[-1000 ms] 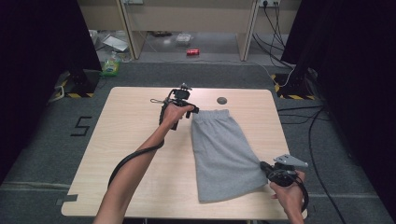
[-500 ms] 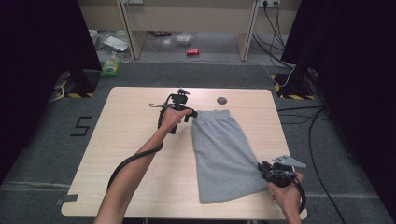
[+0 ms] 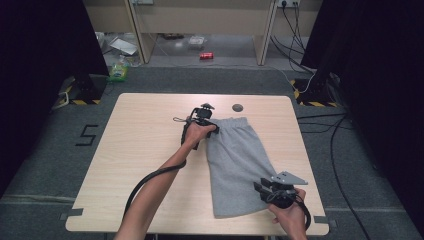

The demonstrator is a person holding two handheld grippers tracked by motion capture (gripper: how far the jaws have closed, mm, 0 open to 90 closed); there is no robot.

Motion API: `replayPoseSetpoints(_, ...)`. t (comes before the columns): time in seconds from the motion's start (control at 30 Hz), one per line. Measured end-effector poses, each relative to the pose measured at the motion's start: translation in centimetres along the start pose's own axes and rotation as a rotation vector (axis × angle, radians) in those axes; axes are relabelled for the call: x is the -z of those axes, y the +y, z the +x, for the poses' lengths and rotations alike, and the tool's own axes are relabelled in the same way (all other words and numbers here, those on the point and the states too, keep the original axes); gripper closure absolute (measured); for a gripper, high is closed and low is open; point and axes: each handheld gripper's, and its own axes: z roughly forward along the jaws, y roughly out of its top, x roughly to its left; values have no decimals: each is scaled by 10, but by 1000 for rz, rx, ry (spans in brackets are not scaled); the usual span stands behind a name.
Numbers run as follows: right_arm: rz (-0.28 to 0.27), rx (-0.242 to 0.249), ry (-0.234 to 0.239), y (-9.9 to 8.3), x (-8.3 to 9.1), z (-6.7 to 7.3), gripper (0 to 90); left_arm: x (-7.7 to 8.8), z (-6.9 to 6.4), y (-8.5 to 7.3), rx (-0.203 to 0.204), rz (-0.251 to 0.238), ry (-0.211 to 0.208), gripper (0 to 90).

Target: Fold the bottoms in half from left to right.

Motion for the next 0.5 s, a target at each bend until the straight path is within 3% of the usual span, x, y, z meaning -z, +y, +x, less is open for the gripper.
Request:
replayPoseSetpoints(0.03, 0, 0, 0, 0, 0, 0, 636, -1, -1, 0, 2, -2, 1, 485)
replayPoseSetpoints(0.1, 0, 17, 43, 0, -4, 17, 599, -1, -5, 1, -30, -6, 29, 535)
replayPoseSetpoints(0.13, 0, 17, 43, 0, -4, 17, 599, -1, -5, 1, -30, -6, 29, 551)
replayPoseSetpoints(0.2, 14, 37, 96, -1, -12, 37, 557, -2, -9, 2, -57, -15, 53, 581)
replayPoseSetpoints(0.23, 14, 37, 96, -1, -12, 37, 557, -2, -9, 2, -57, -15, 53, 588)
replayPoseSetpoints(0.3, 28, 61, 137, -2, -18, 51, 534, -3, -11, 3, -81, -21, 74, 595)
replayPoseSetpoints(0.33, 36, 84, 165, -3, -24, 66, 517, -4, -12, 4, -96, -24, 83, 602)
replayPoseSetpoints(0.37, 36, 84, 165, -3, -24, 66, 517, -4, -12, 4, -96, -24, 83, 602)
replayPoseSetpoints(0.4, 47, 105, 195, -3, -30, 79, 501, -5, -12, 4, -100, -24, 84, 603)
replayPoseSetpoints(0.43, 47, 105, 195, -3, -30, 79, 501, -5, -12, 4, -100, -24, 84, 603)
replayPoseSetpoints(0.5, 56, 137, 215, -3, -39, 97, 482, -5, -11, 4, -98, -26, 76, 603)
